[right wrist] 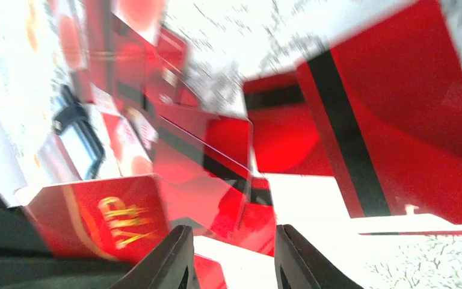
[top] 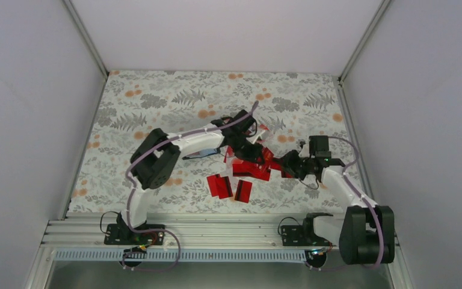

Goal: Put the credit cards into the card holder

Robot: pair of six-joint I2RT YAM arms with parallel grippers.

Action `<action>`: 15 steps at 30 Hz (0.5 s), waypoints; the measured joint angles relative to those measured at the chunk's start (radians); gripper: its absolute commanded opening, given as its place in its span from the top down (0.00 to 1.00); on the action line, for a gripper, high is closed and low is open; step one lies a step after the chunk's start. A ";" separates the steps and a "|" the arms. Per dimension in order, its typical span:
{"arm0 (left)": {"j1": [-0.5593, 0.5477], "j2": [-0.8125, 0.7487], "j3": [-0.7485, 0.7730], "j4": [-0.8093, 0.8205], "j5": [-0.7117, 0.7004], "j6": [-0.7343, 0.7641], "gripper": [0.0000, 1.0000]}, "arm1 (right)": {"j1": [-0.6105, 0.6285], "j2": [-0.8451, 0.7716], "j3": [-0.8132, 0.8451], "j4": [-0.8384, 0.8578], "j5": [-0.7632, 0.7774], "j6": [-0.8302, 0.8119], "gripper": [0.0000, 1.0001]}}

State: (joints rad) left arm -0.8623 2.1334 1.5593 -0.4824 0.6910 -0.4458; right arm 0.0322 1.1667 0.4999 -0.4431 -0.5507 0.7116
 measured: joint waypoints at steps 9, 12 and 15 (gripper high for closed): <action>0.152 -0.324 -0.203 0.026 -0.053 0.005 0.98 | 0.000 -0.081 0.115 -0.056 0.076 -0.051 0.59; 0.251 -0.420 -0.350 0.033 -0.063 0.019 0.98 | 0.000 -0.075 0.132 -0.062 0.073 -0.062 0.57; 0.362 -0.488 -0.476 0.036 -0.061 0.042 0.98 | 0.000 -0.058 0.157 -0.058 0.058 -0.071 0.53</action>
State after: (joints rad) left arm -0.4999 1.6451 1.0828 -0.4465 0.6296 -0.4034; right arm 0.0322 1.1084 0.6567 -0.5007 -0.4931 0.6403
